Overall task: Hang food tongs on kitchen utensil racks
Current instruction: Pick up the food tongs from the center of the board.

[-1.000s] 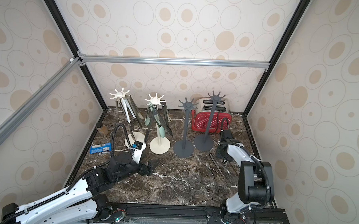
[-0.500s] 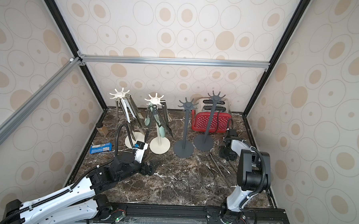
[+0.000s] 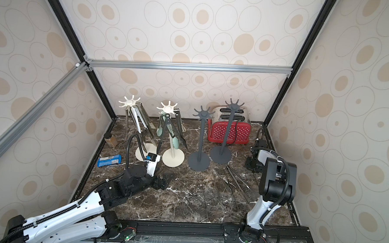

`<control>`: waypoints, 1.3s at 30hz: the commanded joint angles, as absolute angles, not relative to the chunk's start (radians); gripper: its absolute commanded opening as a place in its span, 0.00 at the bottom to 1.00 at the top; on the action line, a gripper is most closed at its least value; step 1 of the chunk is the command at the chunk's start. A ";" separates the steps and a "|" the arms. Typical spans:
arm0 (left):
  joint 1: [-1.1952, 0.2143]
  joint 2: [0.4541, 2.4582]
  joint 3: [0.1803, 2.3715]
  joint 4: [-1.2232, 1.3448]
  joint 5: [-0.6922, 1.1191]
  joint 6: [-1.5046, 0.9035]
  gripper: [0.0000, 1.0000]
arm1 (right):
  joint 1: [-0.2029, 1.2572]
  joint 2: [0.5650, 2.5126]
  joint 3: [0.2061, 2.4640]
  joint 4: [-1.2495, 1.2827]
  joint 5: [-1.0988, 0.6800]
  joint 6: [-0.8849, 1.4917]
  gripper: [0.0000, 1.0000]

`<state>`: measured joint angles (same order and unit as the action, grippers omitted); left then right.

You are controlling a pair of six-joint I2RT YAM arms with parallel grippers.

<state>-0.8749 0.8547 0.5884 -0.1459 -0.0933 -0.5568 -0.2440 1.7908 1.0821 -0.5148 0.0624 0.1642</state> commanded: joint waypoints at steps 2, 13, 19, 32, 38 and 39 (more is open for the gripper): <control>-0.868 0.862 0.593 -0.125 -0.117 -0.579 0.98 | -0.257 1.832 1.106 -0.498 0.049 0.136 0.21; -0.869 0.876 0.583 -0.098 -0.127 -0.604 0.98 | -0.272 1.936 1.246 -0.524 -0.010 0.135 0.05; -0.868 0.874 0.574 -0.093 -0.137 -0.615 0.98 | -0.272 1.953 1.308 -0.558 -0.001 0.124 0.00; -0.868 0.844 0.526 -0.024 -0.152 -0.623 0.99 | -0.269 1.618 1.368 -0.651 -0.042 0.098 0.00; -0.868 0.803 0.503 -0.014 -0.165 -0.620 0.99 | -0.230 1.338 1.295 -0.587 -0.250 0.084 0.00; -0.868 0.799 0.501 -0.017 -0.167 -0.618 0.99 | -0.214 1.291 1.283 -0.576 -0.272 0.081 0.00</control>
<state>-0.8749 0.8215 0.4995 -0.0471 -0.1410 -0.6025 -0.2474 1.3727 1.3212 -0.5877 -0.1532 0.1066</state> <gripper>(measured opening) 0.989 0.044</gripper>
